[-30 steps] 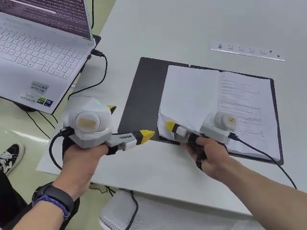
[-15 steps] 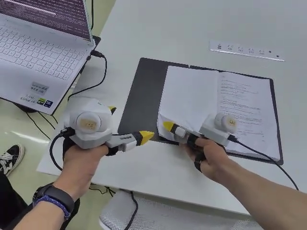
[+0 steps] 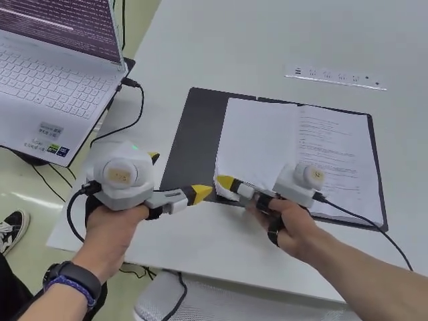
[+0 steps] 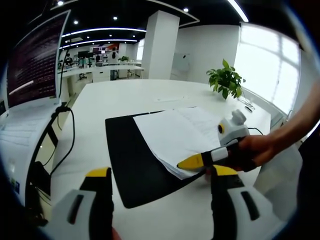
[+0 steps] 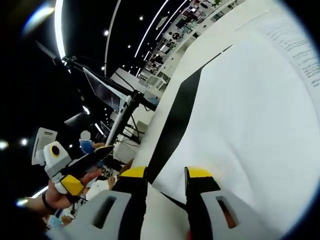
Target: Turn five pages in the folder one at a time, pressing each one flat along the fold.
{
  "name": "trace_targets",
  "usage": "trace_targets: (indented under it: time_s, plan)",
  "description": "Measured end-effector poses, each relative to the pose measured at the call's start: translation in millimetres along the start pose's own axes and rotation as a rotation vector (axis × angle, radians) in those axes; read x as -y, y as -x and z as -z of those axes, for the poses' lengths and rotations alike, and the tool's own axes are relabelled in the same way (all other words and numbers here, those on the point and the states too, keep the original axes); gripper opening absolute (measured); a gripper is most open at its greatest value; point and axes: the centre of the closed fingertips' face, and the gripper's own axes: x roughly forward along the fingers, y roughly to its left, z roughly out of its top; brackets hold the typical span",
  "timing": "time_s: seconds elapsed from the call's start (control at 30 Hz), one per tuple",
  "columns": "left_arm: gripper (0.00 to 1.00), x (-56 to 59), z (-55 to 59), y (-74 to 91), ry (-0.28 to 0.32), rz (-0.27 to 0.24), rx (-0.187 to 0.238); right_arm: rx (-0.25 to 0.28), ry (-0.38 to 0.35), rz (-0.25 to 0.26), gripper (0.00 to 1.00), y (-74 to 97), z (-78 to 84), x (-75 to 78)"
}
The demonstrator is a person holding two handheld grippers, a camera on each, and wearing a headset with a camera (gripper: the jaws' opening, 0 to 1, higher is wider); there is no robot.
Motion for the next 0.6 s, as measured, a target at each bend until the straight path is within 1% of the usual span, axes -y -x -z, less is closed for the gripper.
trace_targets:
  time_s: [0.1, 0.17, 0.27, 0.37, 0.47, 0.5, 0.6]
  plan:
    - [0.8, 1.9, -2.7, -1.8, -0.001, 0.003, 0.003, -0.007, 0.01, -0.014, 0.32, 4.8, -0.4, -4.5]
    - [0.8, 3.2, -4.5, -3.3, -0.006, 0.004, 0.004, -0.004, 0.024, -0.028, 0.33, 9.7, -2.9, -10.5]
    - [0.78, 4.9, -6.8, -5.5, -0.006, 0.008, 0.007, 0.008, 0.06, -0.034, 0.32, 19.5, -10.4, -16.5]
    - [0.75, 7.8, -6.8, -8.7, -0.011, 0.014, 0.002, 0.022, 0.101, -0.031, 0.31, 30.2, -18.6, -17.6]
    - [0.72, 10.6, -4.7, -13.3, -0.023, 0.021, -0.011, 0.031, 0.144, -0.015, 0.3, 43.4, -24.7, -16.2]
    - [0.7, 11.7, -4.1, -14.8, -0.027, 0.022, -0.014, 0.036, 0.155, -0.003, 0.3, 49.4, -27.2, -13.0]
    - [0.64, 19.0, -2.3, -22.2, -0.041, 0.043, -0.026, 0.061, 0.159, 0.021, 0.29, 65.1, -33.7, -6.7]
